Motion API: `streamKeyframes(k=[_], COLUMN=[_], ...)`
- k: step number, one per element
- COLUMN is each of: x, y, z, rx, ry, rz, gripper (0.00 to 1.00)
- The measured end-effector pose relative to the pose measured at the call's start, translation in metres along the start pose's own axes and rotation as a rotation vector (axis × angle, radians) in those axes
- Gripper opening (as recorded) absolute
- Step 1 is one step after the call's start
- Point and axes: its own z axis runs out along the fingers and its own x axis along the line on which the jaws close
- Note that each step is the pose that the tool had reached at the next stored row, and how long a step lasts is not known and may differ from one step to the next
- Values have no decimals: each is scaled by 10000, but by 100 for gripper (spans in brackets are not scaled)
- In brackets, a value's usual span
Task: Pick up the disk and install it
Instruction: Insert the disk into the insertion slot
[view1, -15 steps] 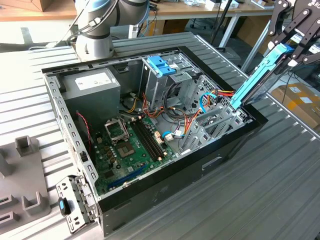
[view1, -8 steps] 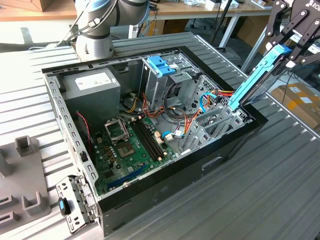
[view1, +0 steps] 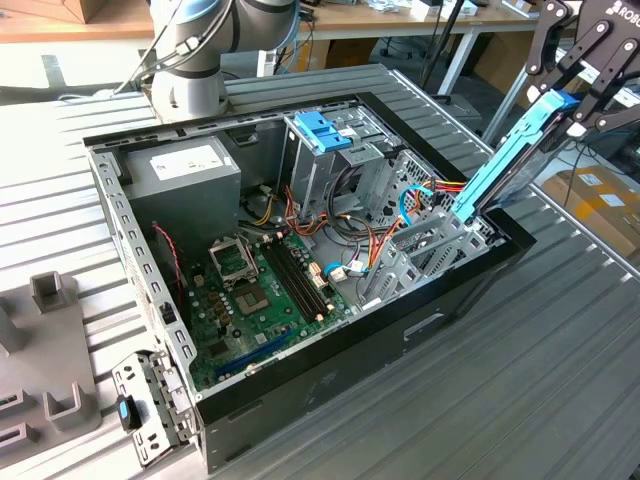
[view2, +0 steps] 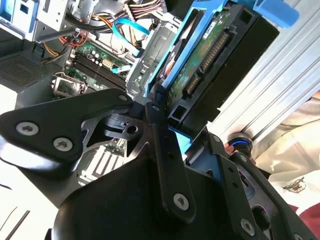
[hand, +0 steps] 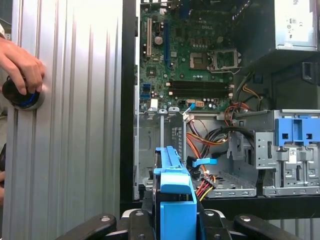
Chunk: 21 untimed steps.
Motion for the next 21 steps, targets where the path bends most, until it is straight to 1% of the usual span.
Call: streamKeyframes(k=[10,21], x=[-10,-9], y=[66,111], z=[15,28], rx=[0,0], ry=[0,0], rz=[0,-1], gripper=[37,37])
